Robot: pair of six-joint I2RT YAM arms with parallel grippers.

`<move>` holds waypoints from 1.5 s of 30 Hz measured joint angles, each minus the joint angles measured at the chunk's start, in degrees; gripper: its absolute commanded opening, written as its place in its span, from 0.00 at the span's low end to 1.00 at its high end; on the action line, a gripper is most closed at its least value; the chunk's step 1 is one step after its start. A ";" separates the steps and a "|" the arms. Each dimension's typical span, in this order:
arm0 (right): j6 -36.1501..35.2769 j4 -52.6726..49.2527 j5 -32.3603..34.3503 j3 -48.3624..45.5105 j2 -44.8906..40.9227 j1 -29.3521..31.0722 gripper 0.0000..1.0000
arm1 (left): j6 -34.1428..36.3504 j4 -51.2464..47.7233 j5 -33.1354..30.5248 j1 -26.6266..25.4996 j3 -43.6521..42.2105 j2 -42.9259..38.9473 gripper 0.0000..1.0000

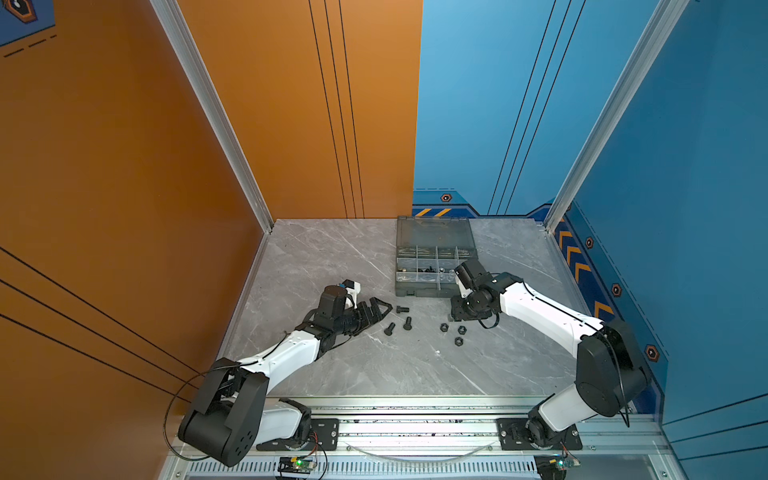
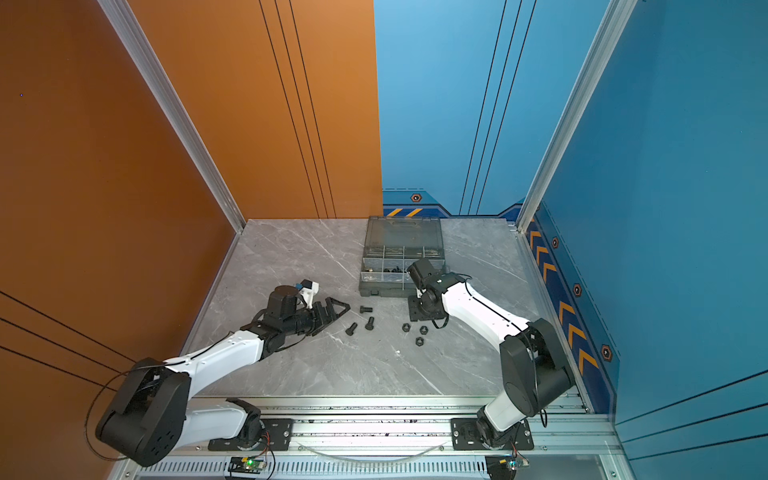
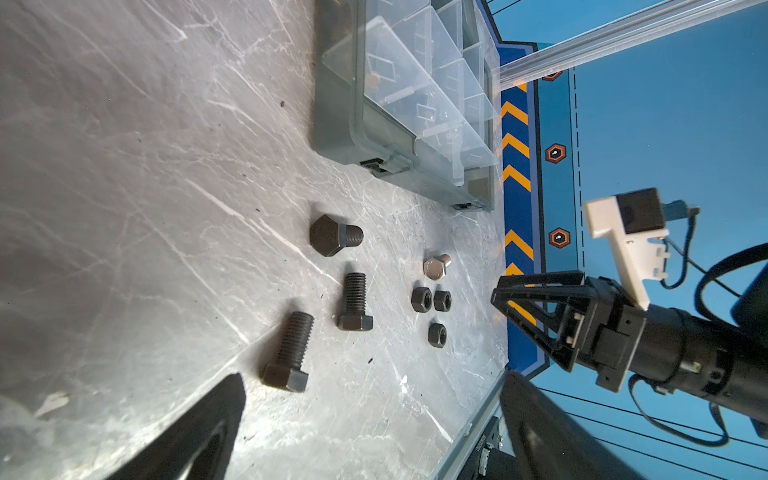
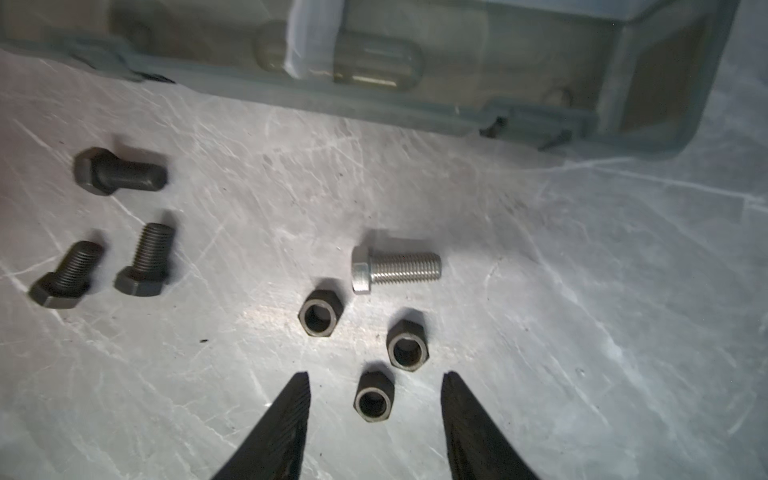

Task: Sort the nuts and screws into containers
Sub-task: 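Move the open right gripper back to the remaining black nuts, then lower the right gripper around a black hex nut beside the silver bolt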

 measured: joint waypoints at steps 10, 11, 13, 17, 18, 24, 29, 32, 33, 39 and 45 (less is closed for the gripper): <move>5.05 3.23 1.44 -5.97 1.20 1.95 0.57 | 0.00 0.04 0.00 -0.04 0.00 0.00 0.98; 5.22 3.58 1.46 -6.19 1.64 1.97 0.56 | 0.00 0.04 0.00 -0.04 0.00 0.00 0.98; 5.46 4.33 1.57 -6.47 2.34 1.97 0.57 | 0.00 0.04 0.00 -0.04 -0.02 0.00 0.98; 5.46 5.35 1.60 -6.56 3.39 1.84 0.56 | 0.00 0.07 0.00 -0.04 -0.04 0.15 0.98; 5.46 5.60 1.57 -6.56 3.65 1.66 0.56 | 0.00 0.07 0.00 -0.04 -0.04 0.22 0.98; 5.42 6.69 1.40 -6.56 5.60 0.28 0.54 | 0.00 0.28 0.00 -0.04 -0.04 0.94 0.98; 5.22 6.95 1.38 -6.56 7.21 0.11 0.53 | -0.02 0.48 0.00 -0.04 -0.04 1.09 0.98; 5.01 6.95 1.38 -6.54 7.23 0.11 0.50 | -0.02 0.48 0.02 -0.04 -0.04 1.09 0.98; 4.81 6.95 1.40 -6.54 7.28 0.11 0.49 | -0.02 0.48 0.00 -0.04 -0.04 1.09 0.98; 2.69 6.86 1.33 -5.97 7.93 0.11 0.46 | -0.02 0.59 0.02 -0.04 -0.04 1.42 0.98; -1.18 5.92 0.50 -3.76 9.77 0.11 0.45 | -0.02 0.68 0.02 -0.04 -0.04 1.51 0.98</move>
